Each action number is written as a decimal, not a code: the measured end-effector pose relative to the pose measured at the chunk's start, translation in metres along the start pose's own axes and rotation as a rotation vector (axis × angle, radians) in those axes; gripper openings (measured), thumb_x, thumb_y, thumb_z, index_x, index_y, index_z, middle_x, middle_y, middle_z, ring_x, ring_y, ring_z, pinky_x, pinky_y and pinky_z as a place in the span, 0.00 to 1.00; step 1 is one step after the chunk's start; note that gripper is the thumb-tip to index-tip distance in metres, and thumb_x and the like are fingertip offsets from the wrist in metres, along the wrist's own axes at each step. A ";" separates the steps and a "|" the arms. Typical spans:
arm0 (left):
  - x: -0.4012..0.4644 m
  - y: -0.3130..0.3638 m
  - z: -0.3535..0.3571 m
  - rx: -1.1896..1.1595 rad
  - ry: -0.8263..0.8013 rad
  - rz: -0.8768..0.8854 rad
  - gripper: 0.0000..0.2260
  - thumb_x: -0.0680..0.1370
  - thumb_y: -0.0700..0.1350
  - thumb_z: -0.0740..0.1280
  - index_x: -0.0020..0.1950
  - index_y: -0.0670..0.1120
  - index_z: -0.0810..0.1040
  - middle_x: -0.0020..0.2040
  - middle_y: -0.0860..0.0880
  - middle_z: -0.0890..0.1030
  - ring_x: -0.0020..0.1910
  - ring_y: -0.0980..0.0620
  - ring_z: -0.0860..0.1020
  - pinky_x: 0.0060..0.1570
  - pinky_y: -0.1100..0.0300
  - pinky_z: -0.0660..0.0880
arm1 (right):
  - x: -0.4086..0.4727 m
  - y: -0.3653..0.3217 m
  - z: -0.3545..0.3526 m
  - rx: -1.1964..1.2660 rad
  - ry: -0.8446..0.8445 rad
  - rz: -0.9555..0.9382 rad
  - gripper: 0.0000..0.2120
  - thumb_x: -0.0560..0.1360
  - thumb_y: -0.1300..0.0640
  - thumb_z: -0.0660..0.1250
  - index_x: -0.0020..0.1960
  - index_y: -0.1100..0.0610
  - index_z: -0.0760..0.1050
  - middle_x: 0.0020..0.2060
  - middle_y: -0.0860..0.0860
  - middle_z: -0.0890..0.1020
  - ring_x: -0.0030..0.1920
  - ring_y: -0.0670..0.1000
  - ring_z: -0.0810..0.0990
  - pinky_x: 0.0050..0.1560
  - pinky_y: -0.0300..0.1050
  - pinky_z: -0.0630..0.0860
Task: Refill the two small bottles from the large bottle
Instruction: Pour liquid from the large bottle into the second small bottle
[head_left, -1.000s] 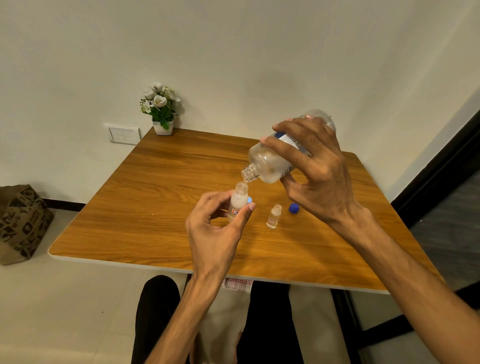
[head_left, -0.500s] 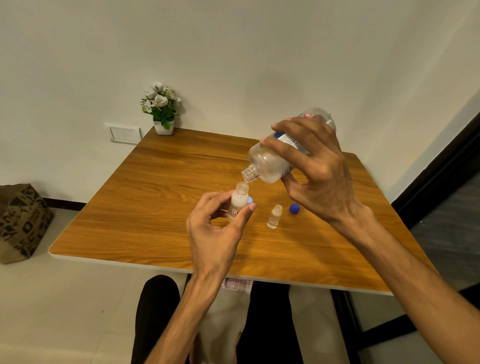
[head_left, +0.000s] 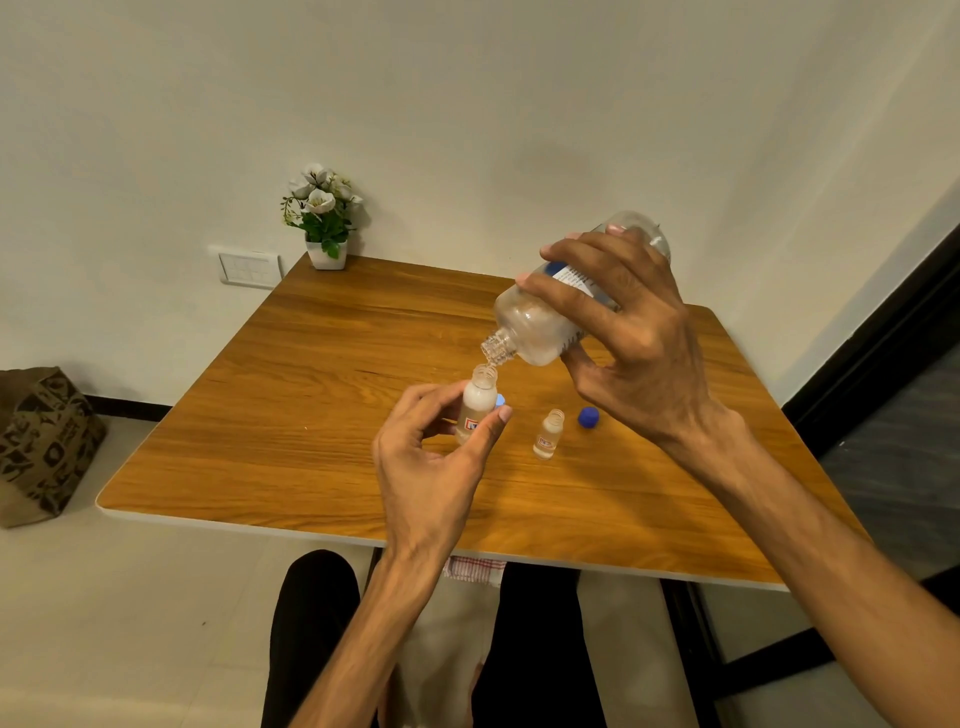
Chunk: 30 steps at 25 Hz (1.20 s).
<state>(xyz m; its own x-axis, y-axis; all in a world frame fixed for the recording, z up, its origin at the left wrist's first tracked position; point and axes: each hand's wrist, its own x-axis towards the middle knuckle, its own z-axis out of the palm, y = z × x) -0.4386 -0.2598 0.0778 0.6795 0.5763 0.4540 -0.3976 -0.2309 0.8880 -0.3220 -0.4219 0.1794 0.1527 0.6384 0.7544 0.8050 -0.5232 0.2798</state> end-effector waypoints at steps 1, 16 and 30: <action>0.000 0.000 0.000 -0.003 0.002 -0.001 0.14 0.70 0.45 0.82 0.54 0.44 0.87 0.49 0.50 0.85 0.46 0.53 0.83 0.45 0.63 0.80 | 0.000 0.000 0.000 0.001 -0.001 -0.001 0.22 0.75 0.60 0.73 0.69 0.61 0.80 0.66 0.63 0.81 0.69 0.66 0.78 0.74 0.64 0.70; -0.001 -0.006 0.002 0.014 -0.005 -0.009 0.14 0.70 0.43 0.82 0.54 0.45 0.87 0.49 0.50 0.85 0.47 0.52 0.84 0.45 0.59 0.82 | -0.021 -0.013 0.005 0.079 0.003 0.131 0.29 0.69 0.62 0.77 0.70 0.59 0.80 0.66 0.60 0.82 0.69 0.61 0.76 0.70 0.60 0.71; 0.009 -0.085 0.005 0.370 -0.075 -0.281 0.18 0.69 0.49 0.83 0.57 0.46 0.88 0.52 0.51 0.89 0.53 0.53 0.86 0.57 0.56 0.82 | -0.125 -0.098 0.053 0.617 0.041 1.138 0.38 0.63 0.46 0.85 0.70 0.48 0.78 0.62 0.41 0.85 0.62 0.43 0.83 0.62 0.53 0.82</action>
<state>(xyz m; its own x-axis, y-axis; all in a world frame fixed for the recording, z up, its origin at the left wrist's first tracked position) -0.3956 -0.2385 0.0070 0.7772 0.6015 0.1845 0.0451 -0.3458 0.9372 -0.3895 -0.4199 0.0262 0.9134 -0.0145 0.4068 0.3666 -0.4052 -0.8375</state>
